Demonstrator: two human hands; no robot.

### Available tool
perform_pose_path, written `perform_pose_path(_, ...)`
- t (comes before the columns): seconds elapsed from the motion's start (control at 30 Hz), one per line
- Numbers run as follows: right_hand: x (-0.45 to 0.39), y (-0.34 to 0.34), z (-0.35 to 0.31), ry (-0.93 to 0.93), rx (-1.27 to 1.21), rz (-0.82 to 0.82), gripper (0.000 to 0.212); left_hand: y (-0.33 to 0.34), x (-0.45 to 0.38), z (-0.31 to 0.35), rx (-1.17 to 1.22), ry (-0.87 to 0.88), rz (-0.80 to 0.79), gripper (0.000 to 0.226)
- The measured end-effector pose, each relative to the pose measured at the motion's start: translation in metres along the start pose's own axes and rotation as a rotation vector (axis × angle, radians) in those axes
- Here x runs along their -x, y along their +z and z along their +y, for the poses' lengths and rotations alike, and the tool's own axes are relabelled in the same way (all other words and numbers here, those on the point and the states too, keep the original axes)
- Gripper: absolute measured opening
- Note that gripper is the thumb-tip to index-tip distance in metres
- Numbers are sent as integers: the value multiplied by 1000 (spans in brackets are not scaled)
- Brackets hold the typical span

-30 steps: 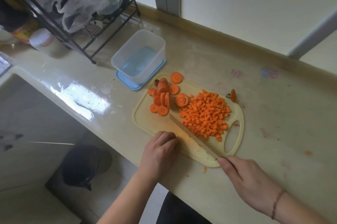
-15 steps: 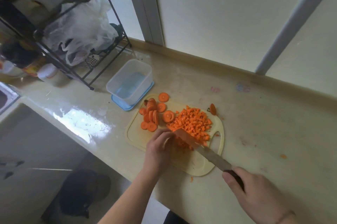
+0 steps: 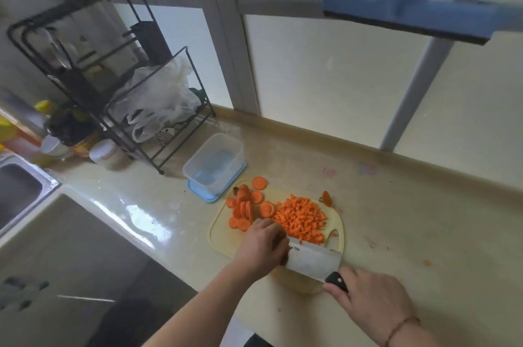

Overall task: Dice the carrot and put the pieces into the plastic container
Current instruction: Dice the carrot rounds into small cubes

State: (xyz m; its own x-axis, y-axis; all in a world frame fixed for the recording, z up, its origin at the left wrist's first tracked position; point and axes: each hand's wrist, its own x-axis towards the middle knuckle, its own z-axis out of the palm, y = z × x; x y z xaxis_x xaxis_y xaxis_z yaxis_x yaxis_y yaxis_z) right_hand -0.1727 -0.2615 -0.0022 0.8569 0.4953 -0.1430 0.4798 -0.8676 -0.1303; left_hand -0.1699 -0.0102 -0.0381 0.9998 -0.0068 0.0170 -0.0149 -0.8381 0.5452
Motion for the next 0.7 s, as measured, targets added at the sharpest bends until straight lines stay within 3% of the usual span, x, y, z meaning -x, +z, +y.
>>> perform_pose_path(0.13, -11, -1, -16, 58, 27, -19, 131, -6, -25, -8, -45, 78, -85, 31)
perform_pose_path(0.2, -16, 1, -24, 63, 34, 30, 118, -9, -36, -12, -25, 159, -90, 27)
perform_pose_path(0.27, -18, 1, -37, 140, 40, -35, 94, -7, -47, -21, -10, 213, -92, 22)
perform_pose_path(0.4, -13, 14, -46, 185, 74, 141, 79, -13, -63, -39, -177, 299, -20, 24)
perform_pose_path(0.57, 5, 24, -52, 239, 143, 225, 74, -36, -84, -61, -507, 342, -306, 49)
perform_pose_path(0.7, 16, 20, -60, 294, 103, 217, 72, -34, -96, -68, -544, 392, -391, 44)
